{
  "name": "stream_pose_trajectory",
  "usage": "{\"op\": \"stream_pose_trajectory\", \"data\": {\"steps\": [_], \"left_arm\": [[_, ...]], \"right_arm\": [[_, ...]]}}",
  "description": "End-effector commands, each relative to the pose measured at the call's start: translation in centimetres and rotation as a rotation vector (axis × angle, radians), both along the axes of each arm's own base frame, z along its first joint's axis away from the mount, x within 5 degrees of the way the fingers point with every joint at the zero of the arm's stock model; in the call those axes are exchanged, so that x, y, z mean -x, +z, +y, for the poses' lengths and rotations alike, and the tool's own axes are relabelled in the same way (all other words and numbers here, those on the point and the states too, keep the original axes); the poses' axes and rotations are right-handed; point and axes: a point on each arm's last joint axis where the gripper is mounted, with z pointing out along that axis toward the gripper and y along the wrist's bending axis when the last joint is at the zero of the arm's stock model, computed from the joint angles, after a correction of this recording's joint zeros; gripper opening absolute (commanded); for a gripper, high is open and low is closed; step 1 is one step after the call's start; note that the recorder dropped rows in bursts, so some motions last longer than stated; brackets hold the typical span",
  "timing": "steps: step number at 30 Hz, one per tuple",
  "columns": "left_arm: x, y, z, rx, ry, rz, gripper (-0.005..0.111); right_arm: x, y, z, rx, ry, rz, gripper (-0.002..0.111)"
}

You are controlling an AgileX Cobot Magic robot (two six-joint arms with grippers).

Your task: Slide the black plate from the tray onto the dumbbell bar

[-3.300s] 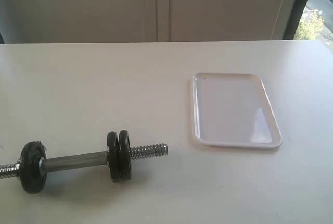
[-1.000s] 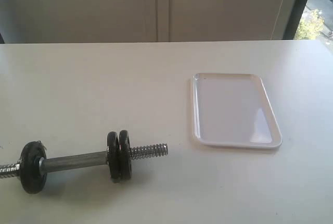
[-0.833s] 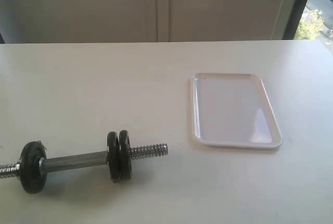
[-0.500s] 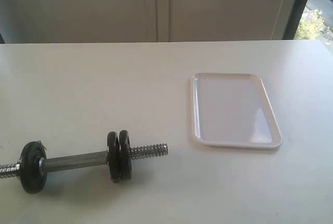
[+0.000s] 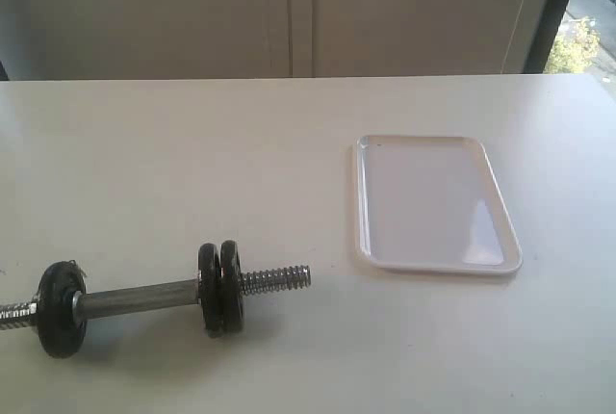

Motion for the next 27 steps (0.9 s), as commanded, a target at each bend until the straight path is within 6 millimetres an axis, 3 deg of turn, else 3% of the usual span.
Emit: {"op": "stream_pose_trajectory", "data": {"steps": [1,13,20,27], "left_arm": [[0.02,-0.07,-0.05,0.012,-0.005,-0.003,0.0],[0.02,-0.07,-0.05,0.012,-0.005,-0.003,0.0],[0.02,-0.07,-0.05,0.012,-0.005,-0.003,0.0],[0.02,-0.07,-0.05,0.012,-0.005,-0.003,0.0]], "right_arm": [[-0.04,-1.39,-0.19,0.046,-0.02,0.048,0.0],[-0.02,-1.59,-0.47,0.077,-0.063,0.068,0.0],[-0.02,-1.59,-0.47,0.228,-0.031,0.05,0.0],[-0.02,-1.59,-0.47,0.212,-0.034,0.052,0.0]]}}
